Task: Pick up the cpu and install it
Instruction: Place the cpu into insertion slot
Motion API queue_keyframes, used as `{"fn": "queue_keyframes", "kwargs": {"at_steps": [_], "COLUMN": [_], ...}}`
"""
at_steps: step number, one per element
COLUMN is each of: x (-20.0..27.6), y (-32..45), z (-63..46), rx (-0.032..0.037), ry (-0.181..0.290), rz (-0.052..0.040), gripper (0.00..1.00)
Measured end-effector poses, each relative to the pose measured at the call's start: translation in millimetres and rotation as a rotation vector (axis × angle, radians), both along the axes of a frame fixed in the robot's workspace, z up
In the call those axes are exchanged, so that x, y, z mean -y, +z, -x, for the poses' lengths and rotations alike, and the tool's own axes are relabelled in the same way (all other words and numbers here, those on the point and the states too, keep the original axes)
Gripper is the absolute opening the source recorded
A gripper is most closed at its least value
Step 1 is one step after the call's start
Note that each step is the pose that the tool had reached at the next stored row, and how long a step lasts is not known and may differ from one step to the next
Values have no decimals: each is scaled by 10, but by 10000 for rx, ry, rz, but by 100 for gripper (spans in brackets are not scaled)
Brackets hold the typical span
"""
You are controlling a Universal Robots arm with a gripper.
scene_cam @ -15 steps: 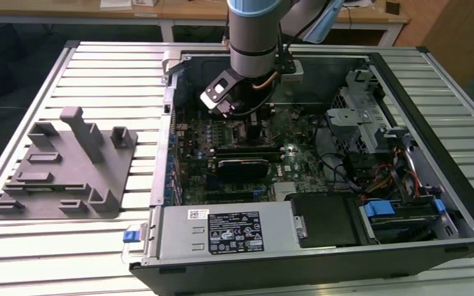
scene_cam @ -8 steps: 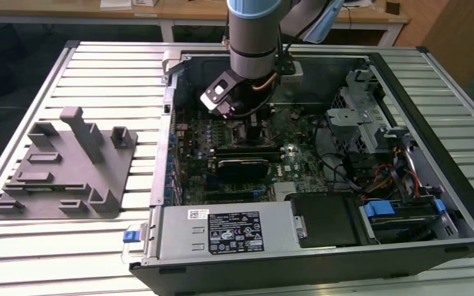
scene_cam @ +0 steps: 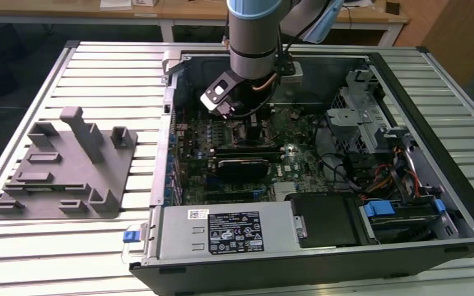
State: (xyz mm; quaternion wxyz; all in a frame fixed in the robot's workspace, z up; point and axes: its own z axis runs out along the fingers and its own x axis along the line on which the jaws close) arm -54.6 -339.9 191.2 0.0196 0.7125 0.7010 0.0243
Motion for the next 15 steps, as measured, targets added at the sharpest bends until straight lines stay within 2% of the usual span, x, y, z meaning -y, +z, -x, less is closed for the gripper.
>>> {"fn": "queue_keyframes", "kwargs": {"at_steps": [5,6,15], "x": [0,0,0], "y": [-1,-2,23], "z": [0,0,0], "rx": [1,1,1], "ry": [0,0,0], "rz": [-1,-2,-1], "gripper": [55,61,61]}}
